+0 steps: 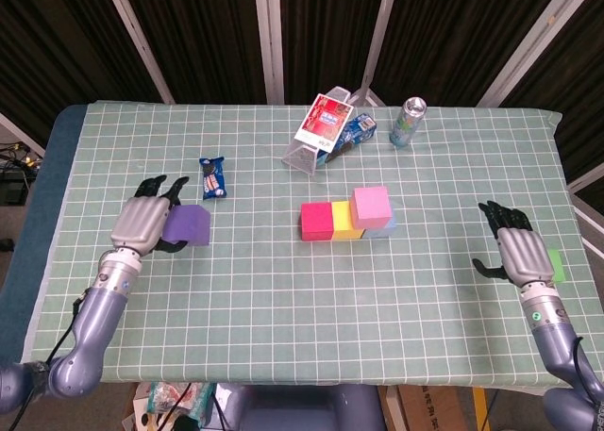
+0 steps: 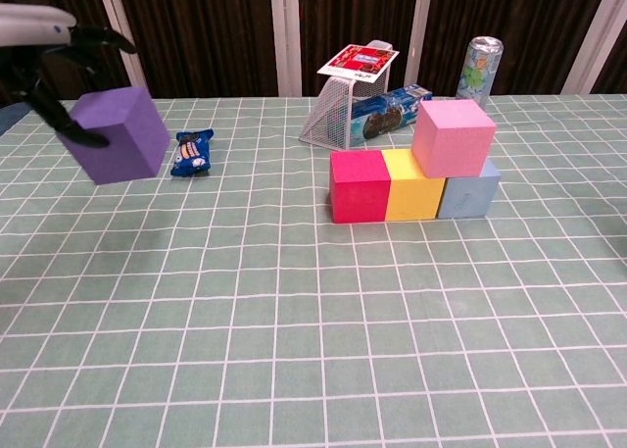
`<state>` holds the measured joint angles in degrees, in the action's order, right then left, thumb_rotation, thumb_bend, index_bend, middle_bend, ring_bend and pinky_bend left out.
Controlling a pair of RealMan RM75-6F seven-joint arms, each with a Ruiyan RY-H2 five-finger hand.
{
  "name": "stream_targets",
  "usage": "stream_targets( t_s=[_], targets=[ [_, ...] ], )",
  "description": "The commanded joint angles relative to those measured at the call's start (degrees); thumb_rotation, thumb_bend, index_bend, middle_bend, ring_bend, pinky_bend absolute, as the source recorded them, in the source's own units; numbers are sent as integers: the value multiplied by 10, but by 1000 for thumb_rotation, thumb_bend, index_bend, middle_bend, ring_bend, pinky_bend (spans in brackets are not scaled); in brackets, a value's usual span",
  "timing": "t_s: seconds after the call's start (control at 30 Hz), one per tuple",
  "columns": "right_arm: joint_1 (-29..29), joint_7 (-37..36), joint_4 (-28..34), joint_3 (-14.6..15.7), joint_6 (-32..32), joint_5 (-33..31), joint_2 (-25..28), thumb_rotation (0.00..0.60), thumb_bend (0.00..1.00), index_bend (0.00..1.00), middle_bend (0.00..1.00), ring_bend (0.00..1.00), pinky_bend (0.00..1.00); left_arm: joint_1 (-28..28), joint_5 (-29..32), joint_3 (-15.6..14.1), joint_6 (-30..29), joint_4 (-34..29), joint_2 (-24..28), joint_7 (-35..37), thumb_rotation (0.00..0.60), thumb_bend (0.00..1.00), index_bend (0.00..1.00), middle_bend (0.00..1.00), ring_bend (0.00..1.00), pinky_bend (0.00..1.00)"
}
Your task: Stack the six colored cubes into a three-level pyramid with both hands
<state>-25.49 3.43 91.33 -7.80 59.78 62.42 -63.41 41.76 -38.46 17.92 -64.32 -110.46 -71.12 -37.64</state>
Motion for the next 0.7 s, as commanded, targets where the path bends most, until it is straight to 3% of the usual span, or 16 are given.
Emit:
stream_targets(
  t_s=[0.03, 0.3, 0.7],
  targets=[
    [0, -4, -1, -2, -4, 0, 1, 600, 323, 0, 60, 50, 0, 78, 94, 49, 4, -8, -18, -53, 600, 328, 0, 422, 38, 38],
    [0, -21, -3, -8, -15, 1, 2, 600, 323, 0, 61, 50, 0, 214, 244, 88, -30, 59, -102, -132, 600, 327, 0, 426, 38, 37],
    [1, -50, -11, -13, -35, 0, 6, 600, 323, 0, 60, 50, 0, 347, 345, 129, -75, 172, -202, -200, 600, 328, 0, 436, 38, 37]
  ],
)
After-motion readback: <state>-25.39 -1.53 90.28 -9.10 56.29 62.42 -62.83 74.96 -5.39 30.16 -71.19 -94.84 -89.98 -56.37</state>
